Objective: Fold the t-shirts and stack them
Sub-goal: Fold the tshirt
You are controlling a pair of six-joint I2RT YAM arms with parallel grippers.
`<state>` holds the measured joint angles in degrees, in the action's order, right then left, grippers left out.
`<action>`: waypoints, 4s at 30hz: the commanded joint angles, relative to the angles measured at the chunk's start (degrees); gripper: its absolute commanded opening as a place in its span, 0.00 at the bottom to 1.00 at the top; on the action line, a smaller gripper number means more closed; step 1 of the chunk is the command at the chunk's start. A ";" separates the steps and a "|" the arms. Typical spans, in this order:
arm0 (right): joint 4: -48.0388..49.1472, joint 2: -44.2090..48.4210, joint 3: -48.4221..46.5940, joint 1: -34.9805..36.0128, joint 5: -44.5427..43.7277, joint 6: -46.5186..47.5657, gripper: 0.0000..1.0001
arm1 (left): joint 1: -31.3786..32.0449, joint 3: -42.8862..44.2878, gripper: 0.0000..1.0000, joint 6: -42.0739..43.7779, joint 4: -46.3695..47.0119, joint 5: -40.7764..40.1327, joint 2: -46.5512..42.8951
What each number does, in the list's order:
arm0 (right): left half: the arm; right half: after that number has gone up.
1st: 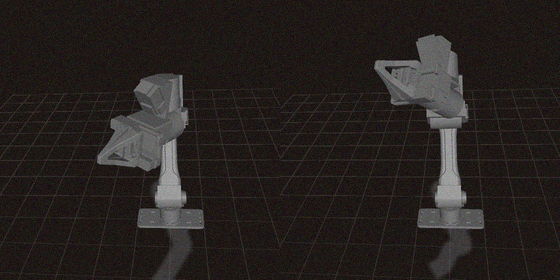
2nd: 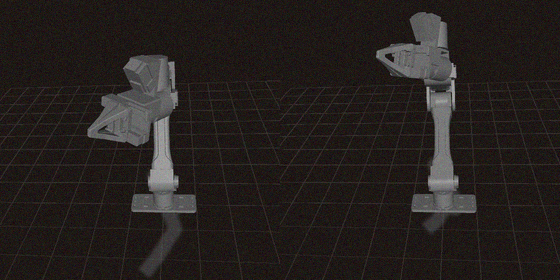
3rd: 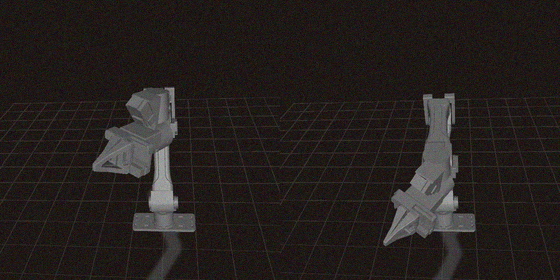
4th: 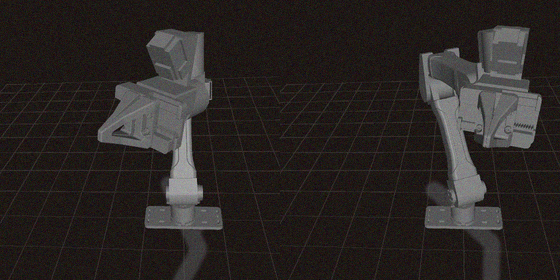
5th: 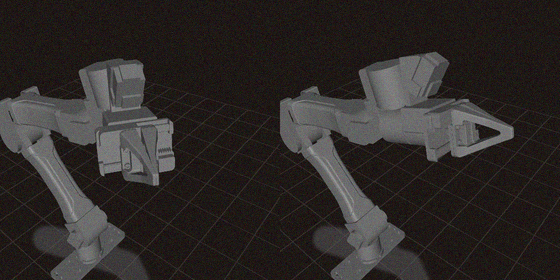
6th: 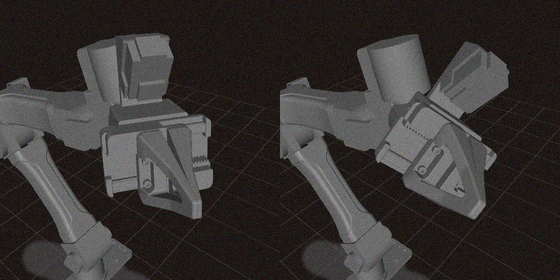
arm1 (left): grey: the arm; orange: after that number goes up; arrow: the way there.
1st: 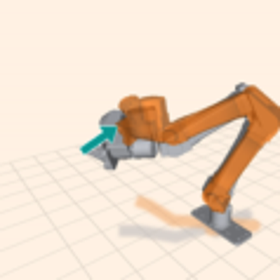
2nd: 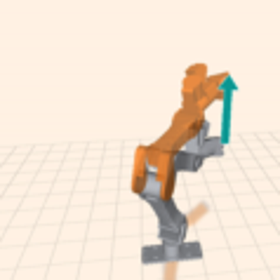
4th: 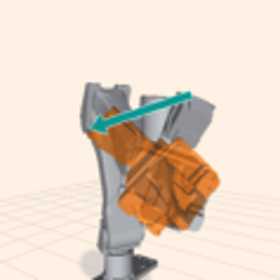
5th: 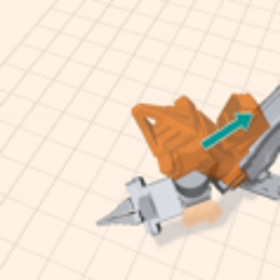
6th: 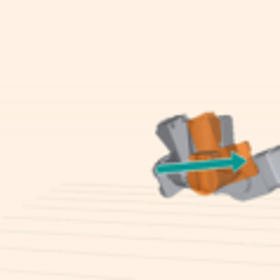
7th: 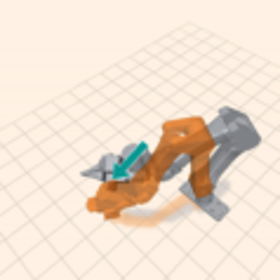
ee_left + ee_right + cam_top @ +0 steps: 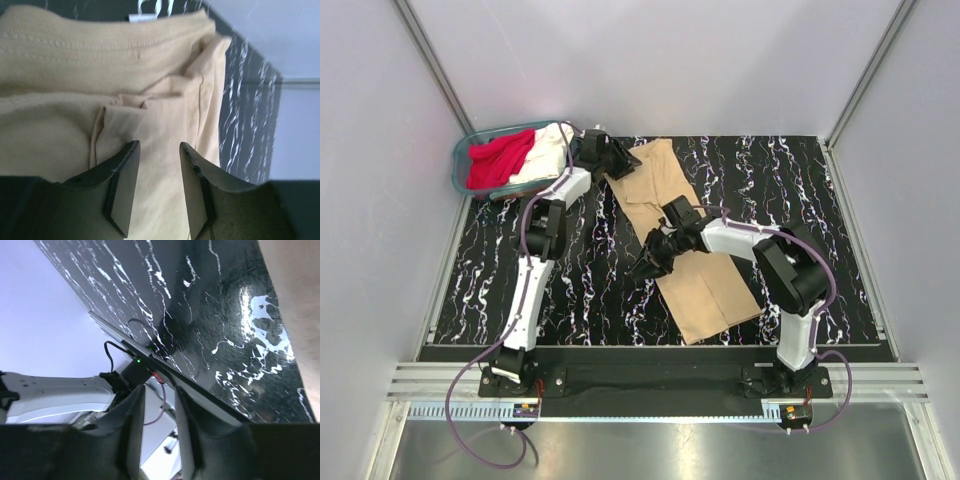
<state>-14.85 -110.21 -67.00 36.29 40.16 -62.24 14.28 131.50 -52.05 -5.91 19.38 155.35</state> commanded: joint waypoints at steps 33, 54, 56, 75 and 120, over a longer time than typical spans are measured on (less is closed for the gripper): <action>-1.07 3.69 11.27 -0.88 -20.84 9.80 0.00 | 8.22 -6.43 0.32 -14.92 4.58 -6.29 -0.31; -8.69 10.78 3.28 -0.35 -13.53 19.07 0.27 | 5.67 -15.73 0.56 12.05 -12.35 4.36 -30.95; -12.47 13.43 3.72 -0.87 -13.79 20.57 0.37 | 5.58 -23.95 0.57 14.87 -14.56 3.92 -40.24; -20.48 40.96 30.52 -11.42 -6.58 19.78 0.53 | 10.94 -104.77 0.55 7.60 -11.06 11.38 -94.17; -5.81 31.03 42.48 -12.74 -6.59 21.46 0.53 | 24.65 -115.24 0.44 -4.20 -9.73 -0.66 -90.66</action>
<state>-23.16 -78.02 -25.41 23.62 38.70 -41.43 38.63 17.37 -58.35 -11.86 24.01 62.78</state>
